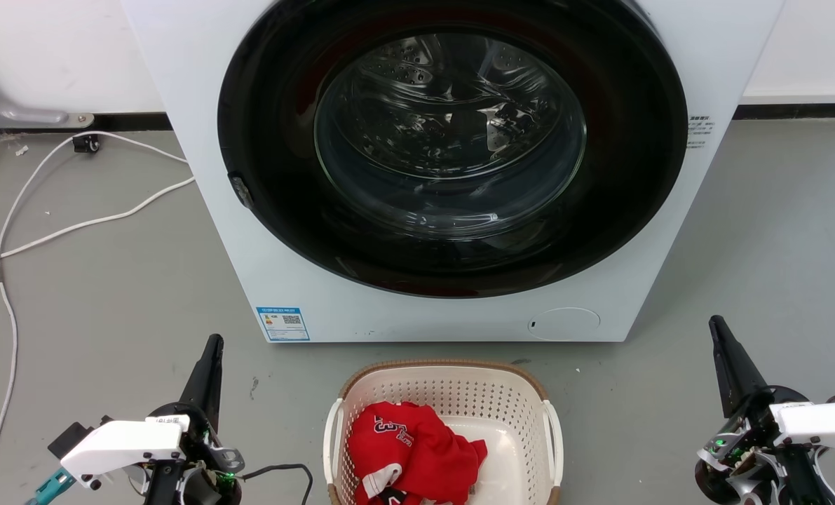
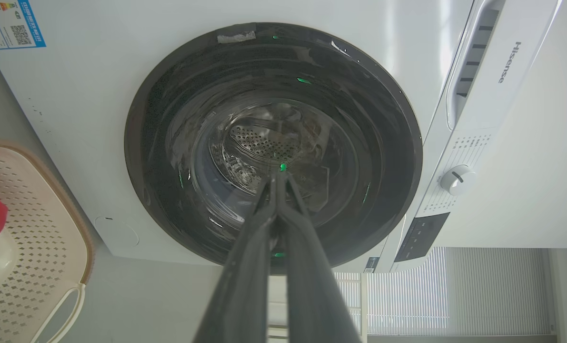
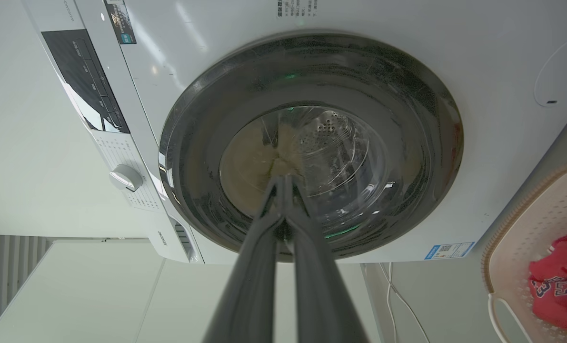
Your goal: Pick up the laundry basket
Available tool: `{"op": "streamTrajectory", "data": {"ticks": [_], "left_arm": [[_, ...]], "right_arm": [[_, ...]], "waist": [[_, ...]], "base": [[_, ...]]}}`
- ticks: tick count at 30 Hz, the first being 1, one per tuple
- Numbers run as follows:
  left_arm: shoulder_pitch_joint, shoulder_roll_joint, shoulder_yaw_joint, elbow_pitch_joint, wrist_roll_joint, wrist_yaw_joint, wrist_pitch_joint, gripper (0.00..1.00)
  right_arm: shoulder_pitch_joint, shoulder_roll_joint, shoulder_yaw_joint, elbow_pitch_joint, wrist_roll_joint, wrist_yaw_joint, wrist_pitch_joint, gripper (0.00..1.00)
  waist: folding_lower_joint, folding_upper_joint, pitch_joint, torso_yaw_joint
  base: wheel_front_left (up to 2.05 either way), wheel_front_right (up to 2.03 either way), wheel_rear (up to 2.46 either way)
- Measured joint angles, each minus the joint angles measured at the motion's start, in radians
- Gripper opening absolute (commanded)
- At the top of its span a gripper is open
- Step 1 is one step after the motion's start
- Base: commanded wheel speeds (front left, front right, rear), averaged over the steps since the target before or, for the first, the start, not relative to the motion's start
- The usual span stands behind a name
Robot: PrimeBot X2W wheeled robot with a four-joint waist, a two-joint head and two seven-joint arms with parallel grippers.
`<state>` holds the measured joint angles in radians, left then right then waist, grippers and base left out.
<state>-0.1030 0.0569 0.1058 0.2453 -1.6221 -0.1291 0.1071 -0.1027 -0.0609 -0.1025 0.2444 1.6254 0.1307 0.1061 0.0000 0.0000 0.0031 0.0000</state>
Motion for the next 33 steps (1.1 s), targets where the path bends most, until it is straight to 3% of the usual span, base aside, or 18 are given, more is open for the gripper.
{"op": "streamTrajectory", "data": {"ticks": [28, 29, 30, 31, 32, 33], "left_arm": [[0.000, -0.002, 0.003, 0.000, 0.002, 0.000, 0.004, 0.00], [0.002, -0.003, 0.002, 0.004, 0.001, 0.000, 0.004, 1.00], [0.007, -0.004, 0.001, 0.012, 0.000, 0.001, 0.004, 1.00], [0.016, -0.006, 0.001, 0.021, 0.000, 0.001, 0.004, 0.00], [0.026, -0.008, 0.000, 0.030, 0.000, 0.001, 0.004, 1.00], [0.035, -0.009, 0.000, 0.040, 0.000, 0.001, 0.004, 1.00]], "right_arm": [[0.000, 0.002, -0.004, 0.000, -0.006, 0.000, 0.001, 0.00], [0.002, 0.003, -0.003, 0.004, -0.006, 0.000, 0.001, 1.00], [0.008, 0.003, -0.002, 0.011, -0.006, 0.000, 0.000, 1.00], [0.017, 0.004, -0.002, 0.021, -0.006, 0.000, 0.000, 0.00], [0.027, 0.005, -0.002, 0.031, -0.006, 0.000, 0.000, 1.00], [0.037, 0.007, -0.002, 0.040, -0.006, 0.000, 0.000, 1.00]], "waist": [[0.0000, 0.0000, 0.000, 0.000], [0.0001, 0.0000, 0.000, 0.000], [0.0000, 0.0000, 0.000, 0.000], [0.0000, 0.0000, 0.000, 0.000], [0.0000, 0.0000, 0.000, 0.000], [0.0000, 0.0000, 0.000, 0.000]], "base": [[0.00, 0.00, 0.00], [0.00, 0.00, 0.00], [0.00, 0.00, 0.00], [0.00, 0.00, 0.00], [0.00, 0.00, 0.00], [0.00, 0.00, 0.00]]}}
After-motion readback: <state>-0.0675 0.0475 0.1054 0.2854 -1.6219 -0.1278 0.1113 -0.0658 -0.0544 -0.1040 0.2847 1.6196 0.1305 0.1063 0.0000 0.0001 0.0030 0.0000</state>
